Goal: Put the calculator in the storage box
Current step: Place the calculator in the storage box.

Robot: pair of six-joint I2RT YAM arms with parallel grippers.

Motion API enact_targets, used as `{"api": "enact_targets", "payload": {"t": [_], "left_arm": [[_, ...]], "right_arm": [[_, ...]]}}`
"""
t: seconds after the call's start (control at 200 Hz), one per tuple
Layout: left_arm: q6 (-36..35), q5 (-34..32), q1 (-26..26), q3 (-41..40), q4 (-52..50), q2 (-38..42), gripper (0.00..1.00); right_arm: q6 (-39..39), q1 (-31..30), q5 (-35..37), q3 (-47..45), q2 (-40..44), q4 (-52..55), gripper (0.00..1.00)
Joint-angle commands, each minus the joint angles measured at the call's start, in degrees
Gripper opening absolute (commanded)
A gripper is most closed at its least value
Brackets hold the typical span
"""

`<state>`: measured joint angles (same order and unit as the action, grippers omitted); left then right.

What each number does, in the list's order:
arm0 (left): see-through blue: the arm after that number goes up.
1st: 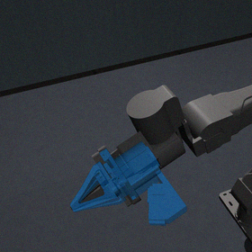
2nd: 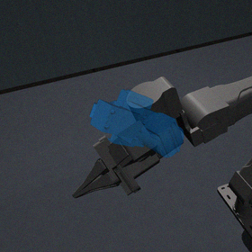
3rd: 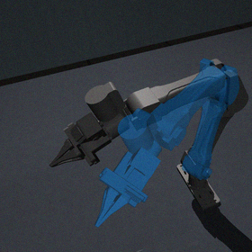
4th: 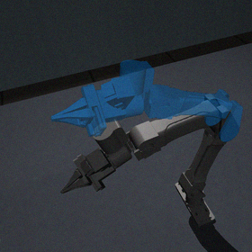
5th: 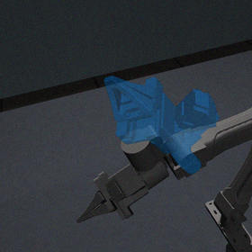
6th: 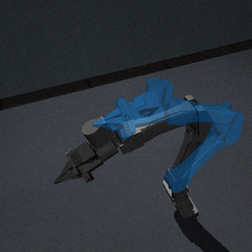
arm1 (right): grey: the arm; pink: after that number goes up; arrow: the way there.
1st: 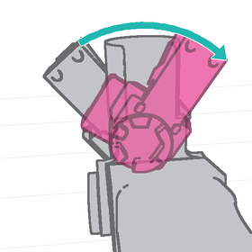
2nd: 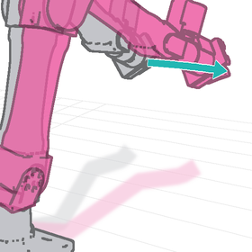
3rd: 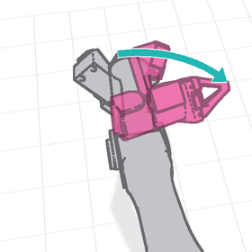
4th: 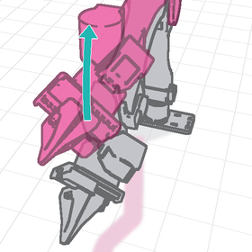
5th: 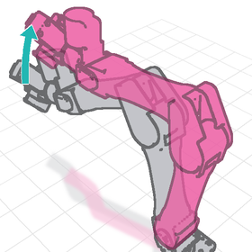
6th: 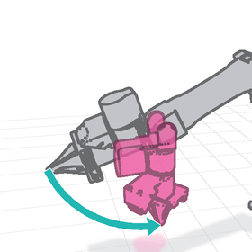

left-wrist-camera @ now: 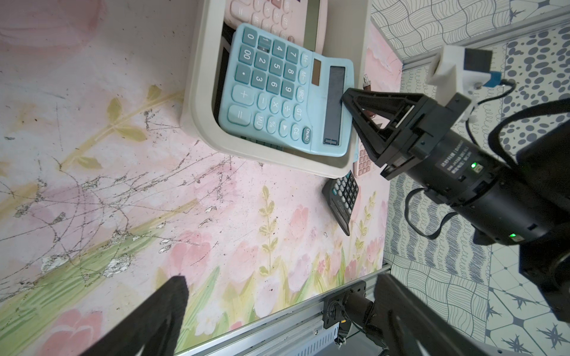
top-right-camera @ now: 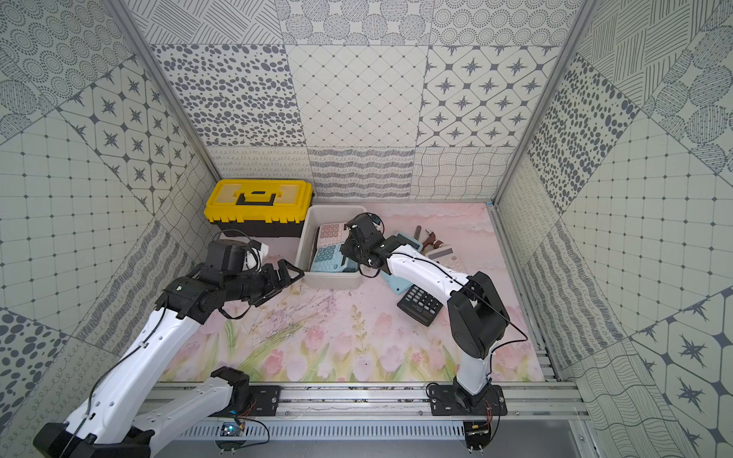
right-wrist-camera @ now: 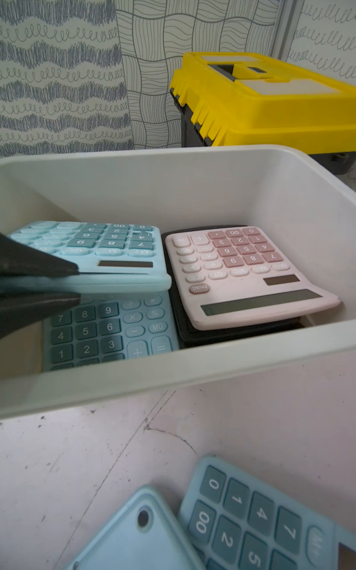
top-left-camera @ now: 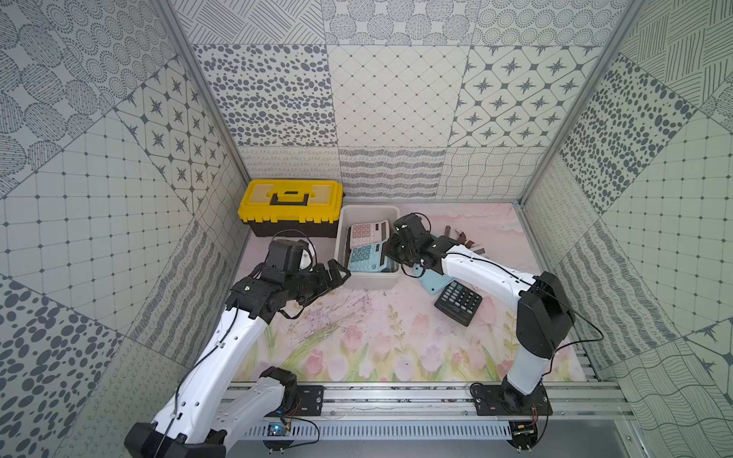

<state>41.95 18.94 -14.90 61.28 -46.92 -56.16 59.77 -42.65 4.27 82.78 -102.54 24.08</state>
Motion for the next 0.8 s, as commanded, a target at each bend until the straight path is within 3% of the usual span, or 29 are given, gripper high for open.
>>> {"api": "enact_targets", "payload": {"t": [0.0,0.43,0.515,0.795], "left_arm": [[0.2,0.3,0.8,-0.3,2.2,0.1,1.00],[1.1,1.7,0.9,-1.0,3.3,-0.4,1.00],[1.2,2.6,0.8,-1.0,3.7,-0.4,1.00],[1.6,1.9,-2.8,0.0,5.4,0.3,1.00]], "right_arm": [[2.8,-1.3,2.7,1.5,-2.3,0.1,0.00],[2.1,-2.0,4.2,4.2,-5.9,1.6,0.00],[0.8,-1.8,4.0,4.9,-5.2,2.2,0.24],[-5.7,-1.1,2.3,3.9,1.5,2.8,0.63]]}}
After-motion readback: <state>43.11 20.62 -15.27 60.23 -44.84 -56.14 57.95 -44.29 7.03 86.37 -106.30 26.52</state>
